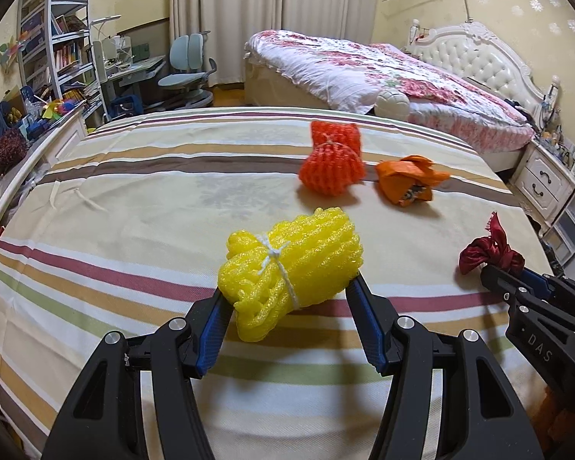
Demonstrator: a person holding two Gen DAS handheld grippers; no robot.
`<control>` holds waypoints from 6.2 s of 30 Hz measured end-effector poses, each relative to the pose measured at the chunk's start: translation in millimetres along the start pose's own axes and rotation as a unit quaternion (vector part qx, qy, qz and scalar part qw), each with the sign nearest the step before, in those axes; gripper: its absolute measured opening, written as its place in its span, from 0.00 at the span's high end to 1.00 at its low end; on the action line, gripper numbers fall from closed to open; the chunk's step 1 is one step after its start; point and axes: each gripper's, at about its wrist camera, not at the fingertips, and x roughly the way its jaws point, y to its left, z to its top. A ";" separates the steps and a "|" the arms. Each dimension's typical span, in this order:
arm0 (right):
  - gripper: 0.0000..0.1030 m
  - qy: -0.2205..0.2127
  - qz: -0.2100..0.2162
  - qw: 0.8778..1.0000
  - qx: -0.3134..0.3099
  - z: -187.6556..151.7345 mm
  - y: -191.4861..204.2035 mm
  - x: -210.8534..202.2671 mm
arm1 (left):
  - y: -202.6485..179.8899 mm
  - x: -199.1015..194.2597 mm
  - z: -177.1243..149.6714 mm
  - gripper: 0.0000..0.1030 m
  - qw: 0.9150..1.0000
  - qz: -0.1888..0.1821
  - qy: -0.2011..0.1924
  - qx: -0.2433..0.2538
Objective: Collect trash
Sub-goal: 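Carry the yellow net and red cloth over the black trash bin, then open both grippers to drop the yellow net and red cloth into the bin, then move both grippers back over the bed toward the orange items, then grasp the orange plastic bag with the right gripper while the left gripper grasps the orange-red foam net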
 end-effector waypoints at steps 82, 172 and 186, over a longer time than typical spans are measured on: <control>0.74 -0.043 -0.145 0.966 0.211 -61.8 -244.2 -56.1 | -294.8 6.9 -11.5 0.44 0.974 -0.117 -0.031 0.189; 0.36 0.020 0.012 1.000 0.006 26.0 9.1 32.0 | -12.8 28.8 17.9 0.26 0.996 0.088 -0.001 0.032; 0.33 0.028 0.010 0.999 -0.017 59.8 50.8 66.3 | 34.1 38.1 29.3 0.26 0.994 0.107 0.008 -0.002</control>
